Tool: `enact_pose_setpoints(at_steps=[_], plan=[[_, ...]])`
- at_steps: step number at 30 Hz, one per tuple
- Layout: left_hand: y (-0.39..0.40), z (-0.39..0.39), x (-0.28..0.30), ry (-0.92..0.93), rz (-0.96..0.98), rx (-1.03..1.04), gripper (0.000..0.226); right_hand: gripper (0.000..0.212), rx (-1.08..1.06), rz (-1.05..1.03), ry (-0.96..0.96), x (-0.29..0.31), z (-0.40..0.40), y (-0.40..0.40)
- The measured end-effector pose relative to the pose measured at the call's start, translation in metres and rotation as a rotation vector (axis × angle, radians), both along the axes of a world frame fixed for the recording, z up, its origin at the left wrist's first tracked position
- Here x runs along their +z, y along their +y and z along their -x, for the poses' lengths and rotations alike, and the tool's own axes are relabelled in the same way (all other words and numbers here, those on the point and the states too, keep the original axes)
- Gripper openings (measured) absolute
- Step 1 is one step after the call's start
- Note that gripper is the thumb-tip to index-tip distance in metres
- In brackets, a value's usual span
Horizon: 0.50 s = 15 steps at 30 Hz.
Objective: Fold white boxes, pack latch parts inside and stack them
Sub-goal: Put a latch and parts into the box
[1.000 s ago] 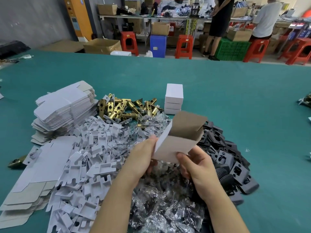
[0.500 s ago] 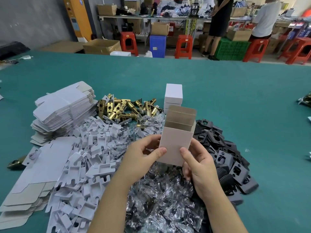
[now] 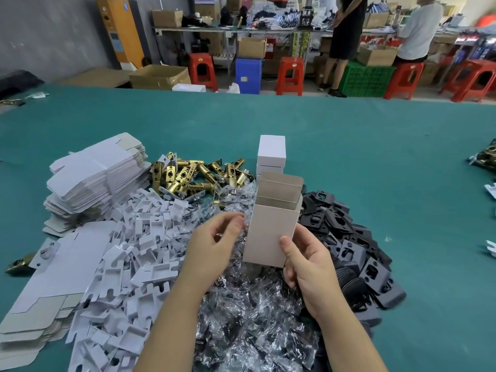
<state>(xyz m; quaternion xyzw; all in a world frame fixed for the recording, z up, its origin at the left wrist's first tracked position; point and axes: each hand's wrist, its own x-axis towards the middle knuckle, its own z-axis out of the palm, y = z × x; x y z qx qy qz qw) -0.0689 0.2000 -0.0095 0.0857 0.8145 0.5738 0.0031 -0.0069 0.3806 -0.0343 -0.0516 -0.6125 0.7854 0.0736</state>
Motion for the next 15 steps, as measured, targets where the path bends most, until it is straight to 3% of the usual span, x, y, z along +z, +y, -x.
enact_pose_setpoints(at_steps=[4, 8, 11, 15], plan=[[0.001, 0.004, -0.005, 0.033, 0.121, 0.153, 0.024, 0.032, -0.04, 0.095, -0.013, -0.003, 0.003, 0.001], [0.007, 0.008, -0.009, 0.091, 0.452, 0.182, 0.014, 0.039, -0.063, 0.159, -0.017, -0.004, 0.004, -0.001], [0.014, 0.015, -0.005, 0.158, 0.731, 0.211, 0.02, 0.035, -0.082, 0.163, -0.022, -0.005, 0.005, -0.001], [0.027, 0.043, 0.011, 0.21, 0.887, 0.228, 0.026, 0.026, -0.091, 0.13, -0.026, -0.006, 0.006, 0.001]])
